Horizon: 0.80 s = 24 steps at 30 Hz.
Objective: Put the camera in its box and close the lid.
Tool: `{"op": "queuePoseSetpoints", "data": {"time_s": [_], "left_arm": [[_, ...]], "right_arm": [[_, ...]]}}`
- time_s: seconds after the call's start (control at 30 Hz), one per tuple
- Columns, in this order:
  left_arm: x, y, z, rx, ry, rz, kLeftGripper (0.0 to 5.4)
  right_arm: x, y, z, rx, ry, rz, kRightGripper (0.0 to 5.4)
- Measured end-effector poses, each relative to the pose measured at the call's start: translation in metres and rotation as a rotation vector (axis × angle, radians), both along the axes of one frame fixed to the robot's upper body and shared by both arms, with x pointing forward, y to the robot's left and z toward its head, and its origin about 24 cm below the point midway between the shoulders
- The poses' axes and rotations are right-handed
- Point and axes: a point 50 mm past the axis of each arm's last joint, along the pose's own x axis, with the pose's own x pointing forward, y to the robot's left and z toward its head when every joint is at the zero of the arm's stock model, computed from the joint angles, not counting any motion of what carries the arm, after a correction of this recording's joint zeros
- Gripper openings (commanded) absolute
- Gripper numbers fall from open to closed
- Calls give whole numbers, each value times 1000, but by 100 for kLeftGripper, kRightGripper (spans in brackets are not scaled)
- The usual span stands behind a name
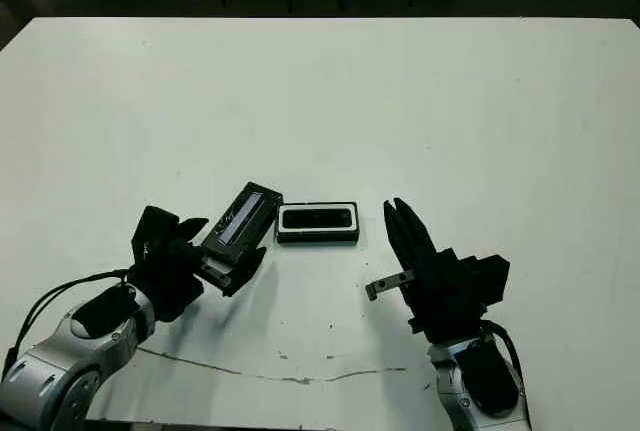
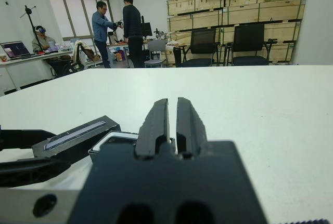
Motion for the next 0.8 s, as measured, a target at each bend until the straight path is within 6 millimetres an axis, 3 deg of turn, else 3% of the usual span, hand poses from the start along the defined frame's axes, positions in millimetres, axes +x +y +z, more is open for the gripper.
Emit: {"op": "queuePoseSetpoints", "data": {"time_s": [0.2,0.3,0.7,0.8], "left_arm": [[-2,-4,-7,1,-15,69,538],[-1,-7,-9,-42,-24,145,509],[-1,-8,-15,-142,-94,162,292],[-1,-7,-15,-145,-106,149,272]], "right_arm": [[0,1,0,3,2,2,0],[-1,1,0,4,8,-6,0],[-1,1,-2,7,12,-7,0],[-1,1,-3,9,12,-5,0]]}}
